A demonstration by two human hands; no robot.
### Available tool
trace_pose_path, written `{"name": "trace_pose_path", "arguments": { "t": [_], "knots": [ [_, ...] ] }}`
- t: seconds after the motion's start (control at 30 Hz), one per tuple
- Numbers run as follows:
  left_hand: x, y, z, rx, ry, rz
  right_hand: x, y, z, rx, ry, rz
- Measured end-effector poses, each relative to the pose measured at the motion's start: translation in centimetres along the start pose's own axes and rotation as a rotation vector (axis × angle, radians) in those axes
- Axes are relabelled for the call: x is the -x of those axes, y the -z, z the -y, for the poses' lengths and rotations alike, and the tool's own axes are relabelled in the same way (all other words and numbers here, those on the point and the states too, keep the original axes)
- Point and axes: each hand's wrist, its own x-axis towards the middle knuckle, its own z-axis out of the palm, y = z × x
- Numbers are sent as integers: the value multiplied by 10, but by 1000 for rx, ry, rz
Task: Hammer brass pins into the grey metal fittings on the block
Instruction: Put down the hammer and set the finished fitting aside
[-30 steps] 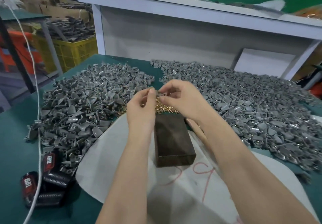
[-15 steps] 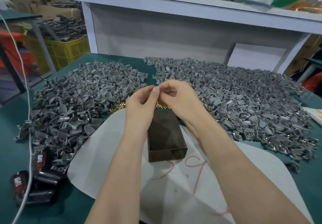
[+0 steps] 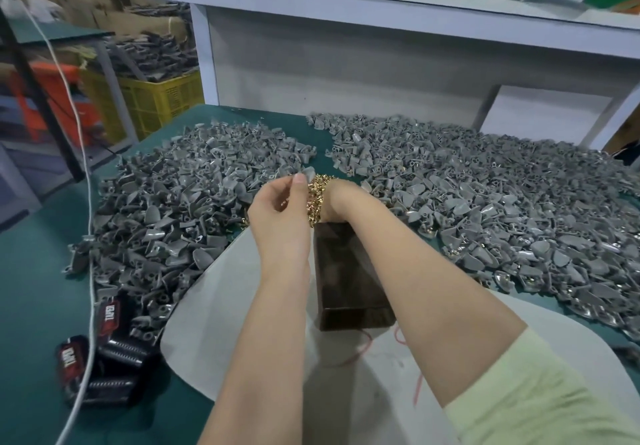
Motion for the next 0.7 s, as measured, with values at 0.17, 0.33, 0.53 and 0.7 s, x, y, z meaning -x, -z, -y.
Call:
{"name": "trace_pose_path", "arguments": {
  "t": [0.17, 0.33, 0.53, 0.7],
  "knots": [
    [1, 0, 0, -41, -29, 3, -8, 0, 4, 49, 2, 79],
    [0, 0, 2, -7, -21, 23, -15, -9, 3, -126, 30, 1],
    [-2, -1, 5, -141, -71, 121, 13, -2, -15, -552, 69, -364],
    [4, -4, 10, -483, -176, 250, 43, 2, -42, -716, 101, -433]
  ]
}}
